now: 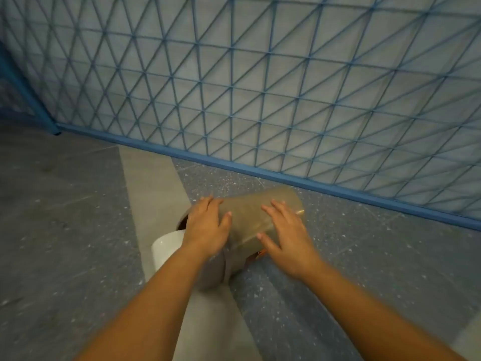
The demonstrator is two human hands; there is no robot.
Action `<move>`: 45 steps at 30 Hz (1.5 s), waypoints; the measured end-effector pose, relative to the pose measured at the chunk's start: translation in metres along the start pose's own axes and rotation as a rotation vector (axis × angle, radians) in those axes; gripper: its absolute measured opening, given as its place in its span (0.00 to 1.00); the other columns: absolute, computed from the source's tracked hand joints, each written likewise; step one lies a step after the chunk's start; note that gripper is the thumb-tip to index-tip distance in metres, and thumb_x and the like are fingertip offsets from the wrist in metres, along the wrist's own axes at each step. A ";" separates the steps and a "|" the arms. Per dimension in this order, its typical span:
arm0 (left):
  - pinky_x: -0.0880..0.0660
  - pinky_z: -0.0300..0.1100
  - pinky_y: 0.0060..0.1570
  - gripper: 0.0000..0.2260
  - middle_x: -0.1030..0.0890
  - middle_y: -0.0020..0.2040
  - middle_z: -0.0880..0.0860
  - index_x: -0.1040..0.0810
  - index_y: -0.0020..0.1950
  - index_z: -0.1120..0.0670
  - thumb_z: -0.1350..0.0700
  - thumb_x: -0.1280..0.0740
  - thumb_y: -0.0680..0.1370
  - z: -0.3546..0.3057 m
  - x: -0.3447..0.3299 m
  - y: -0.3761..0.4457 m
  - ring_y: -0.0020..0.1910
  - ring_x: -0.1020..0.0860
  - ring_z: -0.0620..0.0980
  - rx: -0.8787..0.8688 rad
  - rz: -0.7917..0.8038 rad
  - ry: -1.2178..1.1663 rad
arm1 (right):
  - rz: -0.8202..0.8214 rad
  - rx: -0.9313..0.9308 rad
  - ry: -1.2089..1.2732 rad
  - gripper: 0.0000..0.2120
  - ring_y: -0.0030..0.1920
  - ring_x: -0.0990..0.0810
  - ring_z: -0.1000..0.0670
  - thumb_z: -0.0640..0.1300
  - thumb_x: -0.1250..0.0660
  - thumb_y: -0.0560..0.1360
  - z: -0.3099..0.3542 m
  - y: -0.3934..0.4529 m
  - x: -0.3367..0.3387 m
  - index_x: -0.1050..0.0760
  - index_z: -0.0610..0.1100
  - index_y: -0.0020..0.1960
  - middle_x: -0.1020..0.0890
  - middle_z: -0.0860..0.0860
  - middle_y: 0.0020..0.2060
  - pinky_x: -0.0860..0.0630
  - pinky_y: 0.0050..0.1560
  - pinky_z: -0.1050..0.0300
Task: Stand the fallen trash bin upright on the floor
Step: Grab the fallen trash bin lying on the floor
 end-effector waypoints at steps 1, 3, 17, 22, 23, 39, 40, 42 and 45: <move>0.49 0.47 0.75 0.25 0.39 0.77 0.55 0.37 0.74 0.53 0.46 0.44 0.79 0.003 -0.003 -0.001 0.77 0.44 0.53 0.018 -0.008 -0.005 | 0.011 0.008 -0.009 0.30 0.77 0.50 0.48 0.55 0.39 0.76 0.000 -0.001 -0.008 0.42 0.50 0.75 0.42 0.48 0.77 0.52 0.75 0.52; 0.52 0.47 0.75 0.25 0.43 0.78 0.55 0.39 0.76 0.53 0.47 0.44 0.79 0.011 -0.010 -0.002 0.78 0.47 0.53 0.023 -0.033 -0.003 | 0.039 0.014 -0.036 0.31 0.77 0.52 0.48 0.56 0.40 0.76 0.000 -0.002 -0.022 0.44 0.50 0.75 0.44 0.49 0.77 0.54 0.75 0.54; 0.57 0.47 0.75 0.26 0.54 0.80 0.50 0.50 0.78 0.51 0.49 0.49 0.81 0.045 -0.034 0.000 0.78 0.55 0.47 -0.036 0.028 0.031 | 0.090 0.007 0.006 0.29 0.77 0.50 0.45 0.58 0.43 0.76 0.025 0.009 -0.093 0.40 0.50 0.74 0.42 0.48 0.77 0.51 0.74 0.53; 0.58 0.45 0.75 0.25 0.55 0.80 0.48 0.51 0.78 0.49 0.48 0.51 0.81 0.049 -0.038 -0.002 0.78 0.55 0.45 -0.064 0.002 0.004 | 0.051 -0.071 0.093 0.24 0.77 0.47 0.50 0.52 0.41 0.76 0.036 0.013 -0.102 0.36 0.50 0.72 0.38 0.51 0.75 0.47 0.72 0.59; 0.58 0.45 0.75 0.25 0.55 0.80 0.48 0.51 0.78 0.49 0.48 0.51 0.81 0.049 -0.039 -0.002 0.78 0.55 0.45 -0.069 0.001 0.003 | 0.040 -0.088 0.101 0.23 0.77 0.47 0.50 0.51 0.41 0.77 0.038 0.013 -0.103 0.35 0.50 0.71 0.37 0.52 0.75 0.46 0.72 0.59; 0.49 0.56 0.74 0.32 0.51 0.79 0.56 0.52 0.78 0.56 0.46 0.43 0.79 0.116 -0.053 -0.030 0.77 0.49 0.58 0.788 -0.010 -0.329 | -0.029 -0.213 0.189 0.06 0.75 0.41 0.49 0.48 0.37 0.76 0.054 0.011 -0.090 0.28 0.48 0.51 0.32 0.53 0.71 0.32 0.65 0.54; 0.46 0.57 0.73 0.33 0.47 0.78 0.58 0.49 0.78 0.57 0.47 0.40 0.78 0.117 -0.052 -0.032 0.76 0.46 0.61 0.880 -0.039 -0.407 | -0.027 -0.214 0.192 0.06 0.75 0.40 0.49 0.48 0.37 0.76 0.054 0.011 -0.089 0.28 0.48 0.52 0.32 0.53 0.71 0.31 0.64 0.54; 0.40 0.59 0.71 0.35 0.41 0.76 0.61 0.46 0.77 0.58 0.48 0.36 0.76 0.117 -0.055 -0.034 0.73 0.40 0.65 1.069 -0.057 -0.634 | -0.027 -0.219 0.198 0.06 0.74 0.39 0.49 0.48 0.37 0.76 0.054 0.011 -0.089 0.28 0.49 0.52 0.32 0.53 0.71 0.31 0.64 0.54; 0.36 0.58 0.69 0.33 0.36 0.73 0.63 0.43 0.76 0.59 0.48 0.35 0.76 0.112 -0.061 -0.040 0.71 0.36 0.66 1.183 0.040 -0.932 | -0.029 -0.218 0.210 0.06 0.73 0.37 0.48 0.48 0.37 0.76 0.054 0.011 -0.088 0.28 0.49 0.52 0.32 0.53 0.71 0.29 0.63 0.54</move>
Point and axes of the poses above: each hand's wrist, its own y-axis towards the middle knuckle, its own x-axis out of the back of the hand, z = x × y, the point moved 3 cm from there along y, towards the middle knuckle
